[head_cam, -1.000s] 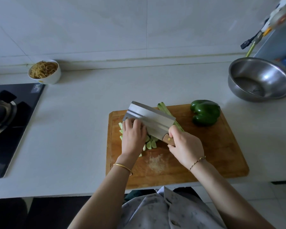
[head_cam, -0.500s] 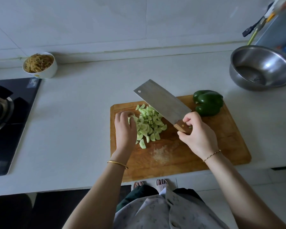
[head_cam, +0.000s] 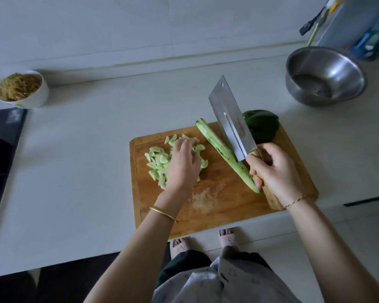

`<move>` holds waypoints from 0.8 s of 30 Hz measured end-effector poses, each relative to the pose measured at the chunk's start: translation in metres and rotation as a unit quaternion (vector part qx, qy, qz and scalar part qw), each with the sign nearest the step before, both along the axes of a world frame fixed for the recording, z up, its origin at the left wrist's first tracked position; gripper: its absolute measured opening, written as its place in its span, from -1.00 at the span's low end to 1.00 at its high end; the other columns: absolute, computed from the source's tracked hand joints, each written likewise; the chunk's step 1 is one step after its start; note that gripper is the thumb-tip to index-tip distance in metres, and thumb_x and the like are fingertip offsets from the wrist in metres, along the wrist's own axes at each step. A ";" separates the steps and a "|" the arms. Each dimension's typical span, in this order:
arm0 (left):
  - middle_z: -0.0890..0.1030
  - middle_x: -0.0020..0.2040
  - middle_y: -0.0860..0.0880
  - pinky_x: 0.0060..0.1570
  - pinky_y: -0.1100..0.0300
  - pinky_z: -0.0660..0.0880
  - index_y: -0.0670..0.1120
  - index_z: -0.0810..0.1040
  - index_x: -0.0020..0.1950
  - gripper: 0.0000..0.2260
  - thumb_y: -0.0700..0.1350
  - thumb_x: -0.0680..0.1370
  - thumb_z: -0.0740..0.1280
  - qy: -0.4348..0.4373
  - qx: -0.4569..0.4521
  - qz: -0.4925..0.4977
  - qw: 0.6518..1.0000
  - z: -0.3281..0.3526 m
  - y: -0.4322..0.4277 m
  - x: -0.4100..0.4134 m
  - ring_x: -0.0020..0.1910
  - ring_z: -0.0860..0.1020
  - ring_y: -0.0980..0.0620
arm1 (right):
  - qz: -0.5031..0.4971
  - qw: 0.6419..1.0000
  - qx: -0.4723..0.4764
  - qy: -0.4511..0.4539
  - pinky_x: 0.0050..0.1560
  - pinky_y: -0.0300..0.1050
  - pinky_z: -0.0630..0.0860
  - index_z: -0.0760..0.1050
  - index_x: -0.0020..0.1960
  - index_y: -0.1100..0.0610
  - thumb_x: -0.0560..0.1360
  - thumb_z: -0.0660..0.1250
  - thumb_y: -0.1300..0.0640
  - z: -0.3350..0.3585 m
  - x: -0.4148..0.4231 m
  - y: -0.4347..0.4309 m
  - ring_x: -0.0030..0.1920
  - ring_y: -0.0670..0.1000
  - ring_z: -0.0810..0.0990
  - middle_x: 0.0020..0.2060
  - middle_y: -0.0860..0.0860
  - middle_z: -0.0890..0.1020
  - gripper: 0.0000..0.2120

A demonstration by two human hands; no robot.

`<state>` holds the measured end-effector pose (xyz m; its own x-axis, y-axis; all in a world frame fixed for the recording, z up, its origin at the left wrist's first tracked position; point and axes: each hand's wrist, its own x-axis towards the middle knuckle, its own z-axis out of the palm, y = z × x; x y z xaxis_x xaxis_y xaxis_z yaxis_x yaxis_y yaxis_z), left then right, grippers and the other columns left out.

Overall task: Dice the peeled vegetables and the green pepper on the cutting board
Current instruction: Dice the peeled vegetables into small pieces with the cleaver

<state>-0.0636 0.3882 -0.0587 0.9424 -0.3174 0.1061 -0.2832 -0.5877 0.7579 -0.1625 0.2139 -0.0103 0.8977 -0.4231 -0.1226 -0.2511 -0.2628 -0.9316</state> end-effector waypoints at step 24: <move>0.40 0.27 -0.15 0.20 0.05 0.34 -0.18 0.14 0.44 -0.35 -0.32 0.40 0.34 0.163 0.095 0.221 0.957 -0.015 -0.101 -0.060 0.27 0.33 -0.15 | 0.264 0.961 -0.077 0.018 -0.54 -0.14 0.46 0.41 0.07 0.06 0.55 0.31 0.14 -0.013 0.009 -0.111 -0.57 -0.07 0.45 -0.39 -0.06 0.52 -0.88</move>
<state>-0.1233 0.2868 -0.0734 0.9622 0.1345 -0.2370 0.2578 -0.7312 0.6316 -0.1536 0.1028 -0.0237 0.9887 0.0758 -0.1291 -0.0749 -0.4966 -0.8648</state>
